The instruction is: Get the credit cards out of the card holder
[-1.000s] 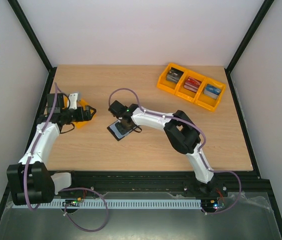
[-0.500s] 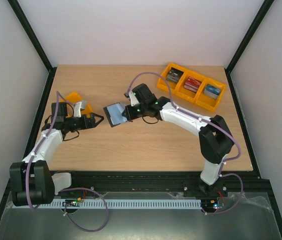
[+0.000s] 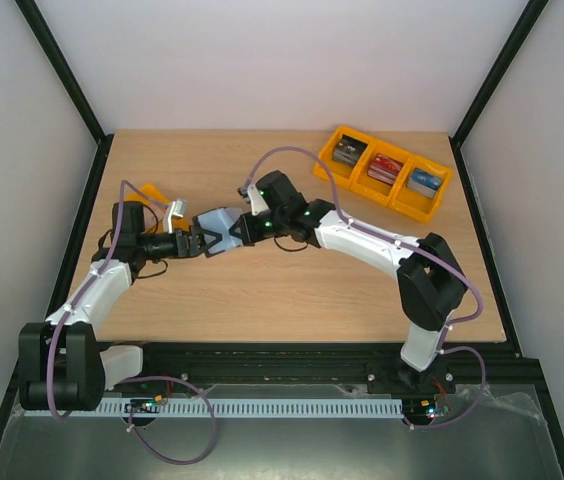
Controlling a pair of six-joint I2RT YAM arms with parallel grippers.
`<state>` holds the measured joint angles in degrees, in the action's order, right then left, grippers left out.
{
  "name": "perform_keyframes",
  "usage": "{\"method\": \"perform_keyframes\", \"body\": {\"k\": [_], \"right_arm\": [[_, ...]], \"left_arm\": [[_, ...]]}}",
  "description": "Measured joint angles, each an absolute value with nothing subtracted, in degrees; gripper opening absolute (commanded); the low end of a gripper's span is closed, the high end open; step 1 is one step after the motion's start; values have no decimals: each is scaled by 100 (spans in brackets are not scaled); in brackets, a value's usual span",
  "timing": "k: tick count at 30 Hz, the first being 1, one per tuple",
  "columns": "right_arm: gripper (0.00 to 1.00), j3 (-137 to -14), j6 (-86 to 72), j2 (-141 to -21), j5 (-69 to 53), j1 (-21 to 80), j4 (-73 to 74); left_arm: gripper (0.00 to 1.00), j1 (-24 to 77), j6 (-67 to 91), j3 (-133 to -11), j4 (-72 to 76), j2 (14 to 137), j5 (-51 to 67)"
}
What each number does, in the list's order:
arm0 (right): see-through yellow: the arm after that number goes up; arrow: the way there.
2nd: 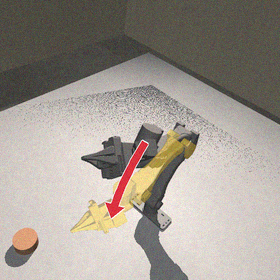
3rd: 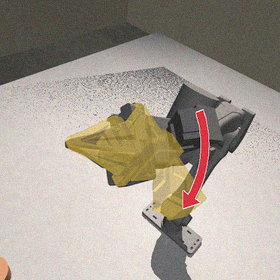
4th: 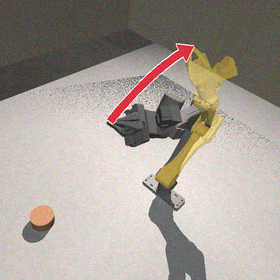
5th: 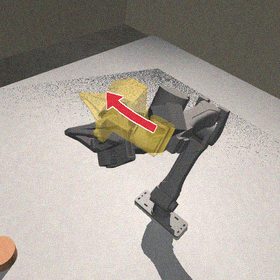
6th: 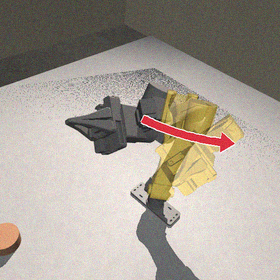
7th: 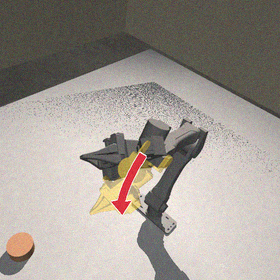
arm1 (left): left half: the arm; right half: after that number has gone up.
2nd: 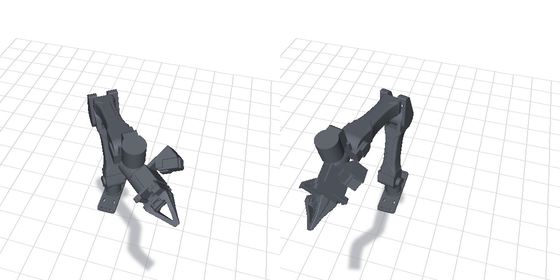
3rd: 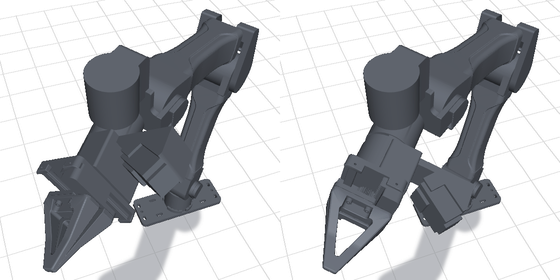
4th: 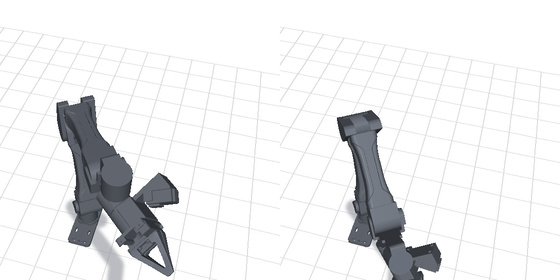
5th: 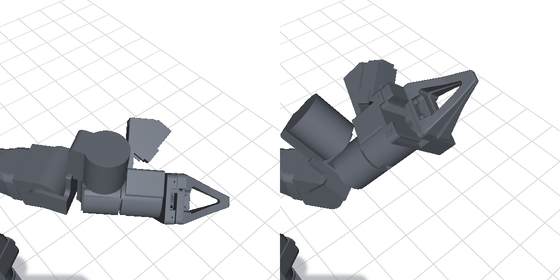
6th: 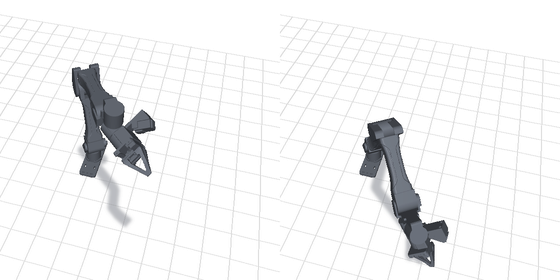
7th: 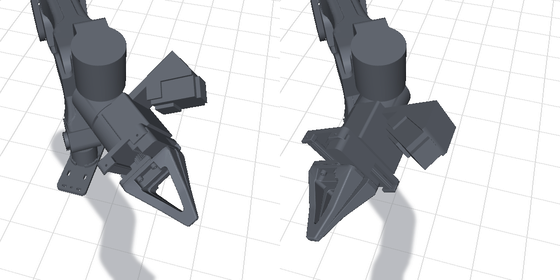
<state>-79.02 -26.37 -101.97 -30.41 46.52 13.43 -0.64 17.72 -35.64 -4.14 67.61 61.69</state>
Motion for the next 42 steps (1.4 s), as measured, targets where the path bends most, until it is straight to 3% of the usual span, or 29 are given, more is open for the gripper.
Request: {"method": "perform_keyframes", "body": {"k": [2, 5, 10, 15, 21, 24, 28, 34, 42], "right_arm": [[2, -7955, -2585, -10259, -3085, 4770, 1376], [2, -8077, -2458, -10337, -3159, 4908, 1433], [2, -8095, -2314, -10339, -3341, 4993, 1426], [44, -8088, -2115, -10315, -3535, 4998, 1380], [69, -7697, -1828, -9662, -3765, 4858, 1197], [78, -7325, -1688, -9050, -3835, 4560, 1039], [100, -6895, -1474, -8189, -4012, 4099, 707], [99, -6569, -1173, -7299, -4584, 4073, 102], [99, -6539, -982, -7157, -5308, 4084, -305]], "left_arm": [[86, -67, 1798, -3566, -412, 6764, 6149], [47, -69, 1852, -3583, -421, 6772, 6106], [5, -132, 1809, -3605, -412, 6772, 6060], [2, -163, 1693, -3638, -451, 6740, 6108], [2, -174, 858, -3990, -1321, 6698, 6003], [2, 16, -202, -4858, -2368, 6700, 5664], [2, 320, -1793, -6239, -3776, 6709, 5454], [2, 794, -4069, -8149, -6034, 6716, 5487], [2, 1426, -4834, -8838, -7122, 6630, 5669]]}}
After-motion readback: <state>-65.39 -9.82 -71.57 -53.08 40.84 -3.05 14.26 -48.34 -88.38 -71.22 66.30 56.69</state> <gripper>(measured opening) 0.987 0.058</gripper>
